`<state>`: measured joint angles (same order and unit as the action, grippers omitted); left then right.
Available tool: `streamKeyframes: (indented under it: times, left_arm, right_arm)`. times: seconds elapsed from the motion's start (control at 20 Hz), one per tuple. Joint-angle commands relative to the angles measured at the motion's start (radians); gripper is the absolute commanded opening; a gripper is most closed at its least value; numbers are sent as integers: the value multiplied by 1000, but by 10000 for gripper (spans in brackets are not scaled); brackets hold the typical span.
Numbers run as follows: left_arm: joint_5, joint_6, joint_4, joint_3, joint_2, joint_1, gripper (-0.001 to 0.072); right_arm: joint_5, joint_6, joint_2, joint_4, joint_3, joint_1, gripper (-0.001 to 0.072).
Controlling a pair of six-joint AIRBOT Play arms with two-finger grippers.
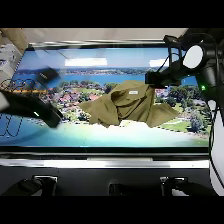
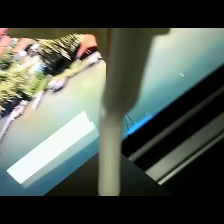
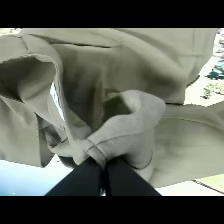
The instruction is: Fold the clothes and pants, and hang the long-sleeved shirts on hangers.
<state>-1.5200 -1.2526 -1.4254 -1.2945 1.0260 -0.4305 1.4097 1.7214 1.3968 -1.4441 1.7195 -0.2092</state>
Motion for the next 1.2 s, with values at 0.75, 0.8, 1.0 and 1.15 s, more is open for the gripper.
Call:
streamKeyframes:
  times: [0.75, 0.8, 1.0, 1.15]
  left_arm:
    - [49, 79, -101, 229, -3, -251, 21]
    - [65, 79, -92, 229, 23, -253, 21]
    - [169, 82, -79, 228, 73, -253, 21]
    - [183, 116, -40, 227, 112, -253, 21]
  right_arm:
    - [30, -89, -56, -14, 42, -1, 30]
    - [19, -89, -65, -3, 42, -1, 30]
    - [10, -127, -92, 7, 42, -1, 30]
    - [-1, -178, -98, 95, 42, -1, 31]
